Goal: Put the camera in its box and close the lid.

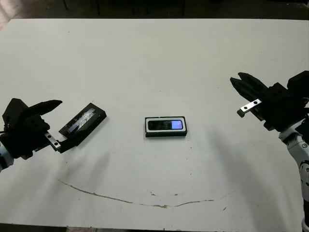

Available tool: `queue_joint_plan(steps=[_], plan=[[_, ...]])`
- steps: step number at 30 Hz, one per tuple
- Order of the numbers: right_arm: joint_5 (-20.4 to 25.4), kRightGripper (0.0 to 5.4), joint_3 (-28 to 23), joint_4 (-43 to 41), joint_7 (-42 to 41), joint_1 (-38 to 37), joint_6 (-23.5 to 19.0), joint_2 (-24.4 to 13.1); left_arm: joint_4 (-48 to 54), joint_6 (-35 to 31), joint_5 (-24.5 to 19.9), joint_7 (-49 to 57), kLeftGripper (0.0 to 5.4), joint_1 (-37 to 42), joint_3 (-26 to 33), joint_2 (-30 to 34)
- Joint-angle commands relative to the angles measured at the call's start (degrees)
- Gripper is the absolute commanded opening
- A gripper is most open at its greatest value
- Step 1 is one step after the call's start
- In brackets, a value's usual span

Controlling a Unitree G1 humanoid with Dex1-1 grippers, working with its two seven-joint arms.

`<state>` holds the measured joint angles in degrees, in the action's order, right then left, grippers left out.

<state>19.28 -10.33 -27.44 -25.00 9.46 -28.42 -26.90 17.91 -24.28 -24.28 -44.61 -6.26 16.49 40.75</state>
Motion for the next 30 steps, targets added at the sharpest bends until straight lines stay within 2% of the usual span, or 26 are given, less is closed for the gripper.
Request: queue_joint_plan(steps=[1,8,14,21,30], plan=[[-0.2,0.0,0.2,-0.4,0.8,-1.0,-1.5,-0.5,-0.1,-2.2,0.3,-0.1,5.38,-1.5,-1.0,0.9],[0.0,0.0,0.5,-0.1,0.8,-0.9,-1.3,-0.4,-0.5,-3.3,-0.7,-0.7,5.38,-2.5,-2.5,-0.3],[0.2,0.0,0.5,0.0,1.4,-0.7,-2.5,-0.2,-0.6,-1.6,0.1,-1.6,5.38,-2.6,-3.3,-0.1],[0.2,0.0,0.3,0.3,0.8,-0.8,-2.1,-0.7,0.6,-2.7,0.5,5.5,5.38,-4.2,-2.6,-4.3],[0.1,0.0,0.3,0.7,0.2,-1.0,-1.7,-1.1,-0.6,0.5,3.0,9.5,5.38,-5.5,-3.3,-7.2]])
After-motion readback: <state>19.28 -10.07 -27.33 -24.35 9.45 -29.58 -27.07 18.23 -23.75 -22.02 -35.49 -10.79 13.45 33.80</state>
